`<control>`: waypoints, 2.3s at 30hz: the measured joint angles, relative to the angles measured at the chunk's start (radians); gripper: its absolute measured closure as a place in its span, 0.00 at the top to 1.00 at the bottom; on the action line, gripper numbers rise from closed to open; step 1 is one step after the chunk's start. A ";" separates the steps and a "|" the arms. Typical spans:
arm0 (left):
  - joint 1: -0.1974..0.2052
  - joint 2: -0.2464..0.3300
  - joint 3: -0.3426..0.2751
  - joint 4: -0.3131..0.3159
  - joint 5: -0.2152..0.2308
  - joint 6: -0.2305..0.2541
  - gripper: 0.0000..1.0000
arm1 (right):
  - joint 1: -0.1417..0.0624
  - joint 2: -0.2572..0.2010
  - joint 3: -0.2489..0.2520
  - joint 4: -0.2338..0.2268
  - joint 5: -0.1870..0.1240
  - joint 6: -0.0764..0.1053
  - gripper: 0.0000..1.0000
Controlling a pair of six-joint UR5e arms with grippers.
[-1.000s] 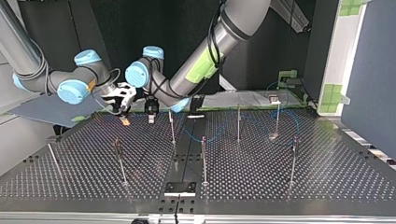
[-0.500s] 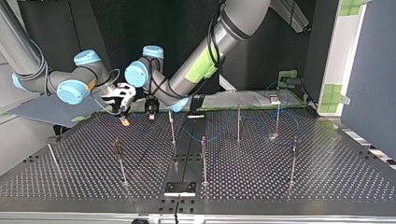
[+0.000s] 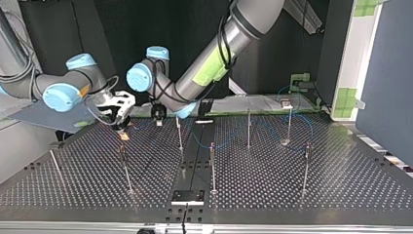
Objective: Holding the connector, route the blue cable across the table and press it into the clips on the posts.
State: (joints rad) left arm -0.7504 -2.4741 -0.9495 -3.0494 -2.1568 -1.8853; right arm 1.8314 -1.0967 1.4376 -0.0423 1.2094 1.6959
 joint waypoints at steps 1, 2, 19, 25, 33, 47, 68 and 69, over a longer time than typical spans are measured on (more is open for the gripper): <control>0.000 0.007 0.000 -0.001 0.000 0.000 0.00 | -0.001 -0.011 -0.005 0.006 -0.004 0.003 0.00; -0.001 0.014 0.001 -0.001 0.000 0.000 0.00 | -0.003 -0.019 -0.008 0.010 -0.006 0.005 0.00; -0.005 0.137 0.007 0.005 -0.028 0.013 0.00 | -0.021 -0.081 -0.046 0.063 -0.023 0.011 0.00; -0.009 0.152 0.011 0.006 -0.045 0.014 0.00 | -0.026 -0.100 -0.073 0.078 -0.044 0.017 0.00; -0.015 0.158 0.028 0.004 -0.046 0.013 0.00 | -0.030 -0.130 -0.110 0.098 -0.068 0.029 0.00; -0.011 0.200 0.033 0.007 -0.046 0.010 0.00 | -0.031 -0.178 -0.145 0.123 -0.089 0.047 0.00; -0.051 0.205 0.013 -0.047 -0.010 0.020 0.00 | -0.049 -0.189 -0.104 0.131 -0.089 0.040 0.00; -0.049 0.205 0.013 -0.042 -0.010 0.019 0.00 | -0.048 -0.190 -0.104 0.130 -0.089 0.039 0.00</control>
State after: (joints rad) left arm -0.7996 -2.2686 -0.9365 -3.0916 -2.1672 -1.8659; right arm 1.7831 -1.2862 1.3336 0.0879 1.1205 1.7352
